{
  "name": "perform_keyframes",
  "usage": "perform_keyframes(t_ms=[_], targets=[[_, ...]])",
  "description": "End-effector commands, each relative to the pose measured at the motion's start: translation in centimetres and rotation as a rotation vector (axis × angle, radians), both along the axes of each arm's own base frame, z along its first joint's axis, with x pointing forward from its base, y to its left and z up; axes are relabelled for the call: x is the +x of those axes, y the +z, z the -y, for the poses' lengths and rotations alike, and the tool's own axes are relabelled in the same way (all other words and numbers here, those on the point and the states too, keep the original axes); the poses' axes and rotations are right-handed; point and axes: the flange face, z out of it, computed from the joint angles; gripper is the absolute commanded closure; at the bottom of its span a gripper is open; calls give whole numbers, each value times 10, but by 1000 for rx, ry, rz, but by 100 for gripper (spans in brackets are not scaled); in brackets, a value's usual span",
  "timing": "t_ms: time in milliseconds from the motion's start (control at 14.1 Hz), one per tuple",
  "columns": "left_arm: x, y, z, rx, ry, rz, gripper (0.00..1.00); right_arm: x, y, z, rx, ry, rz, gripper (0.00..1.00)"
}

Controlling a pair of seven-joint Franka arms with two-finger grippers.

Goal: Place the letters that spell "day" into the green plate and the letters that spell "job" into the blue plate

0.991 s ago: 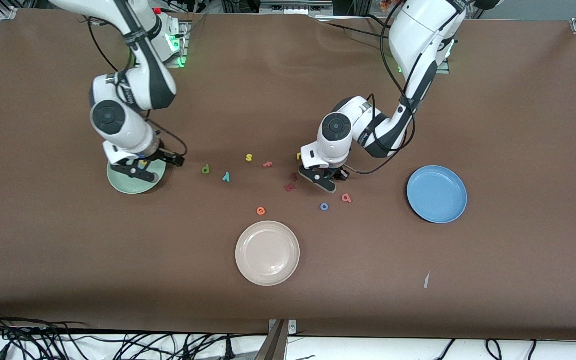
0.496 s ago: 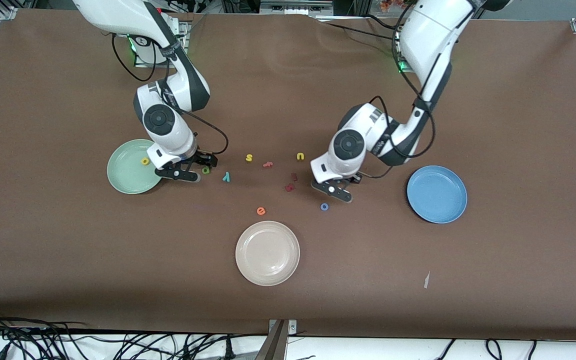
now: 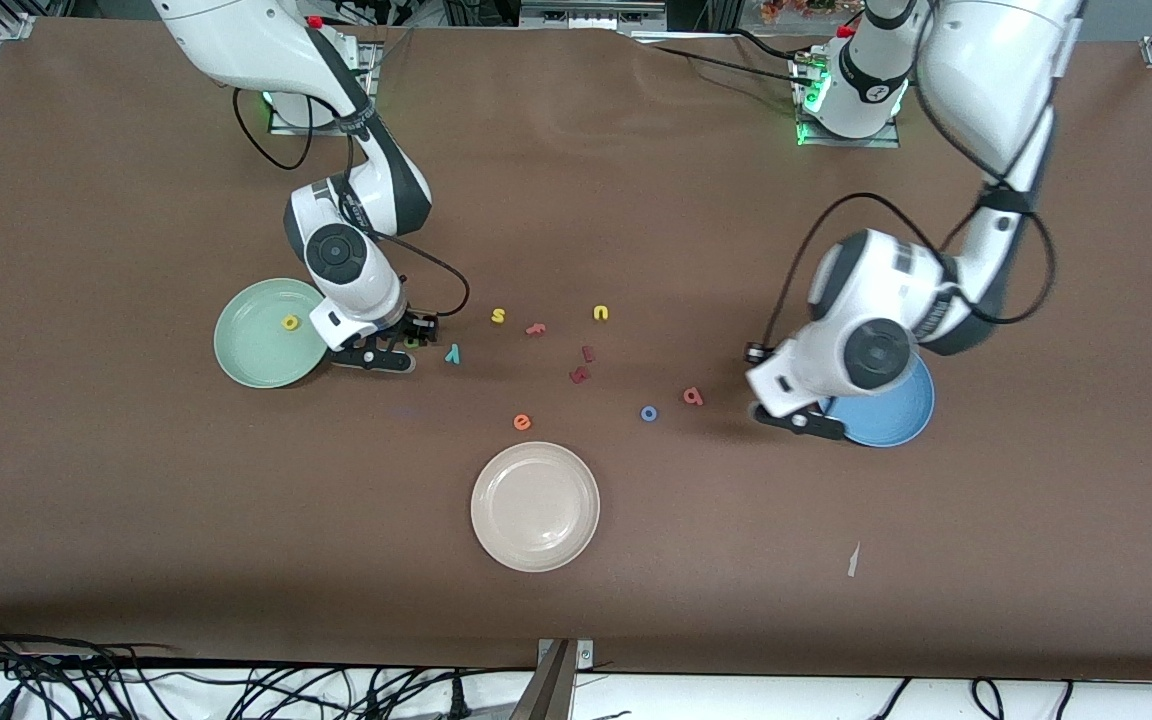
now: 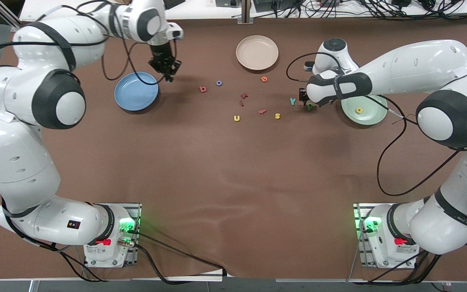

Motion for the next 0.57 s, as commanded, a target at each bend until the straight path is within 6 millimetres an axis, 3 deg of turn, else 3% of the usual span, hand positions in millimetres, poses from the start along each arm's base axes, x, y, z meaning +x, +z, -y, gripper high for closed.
perform_keyframes(t_ms=[0,71,283,354,425,496], targets=[[2,-3,-48,-12,30,-36,100,3,-8,-5,4,19,12,36],[6,-5,-70,-13,28,-36,100,2,-10,-6,3,19,9,38],[8,-23,-106,-33,0,-62,100,2,-10,-5,2,22,9,76],[8,-39,-117,-15,-17,-82,100,2,-9,-6,3,24,9,87],[7,-50,-120,12,-40,-95,100,3,-5,-5,3,31,12,92],[6,-57,-123,41,-66,-101,92,5,3,-5,7,55,18,93]])
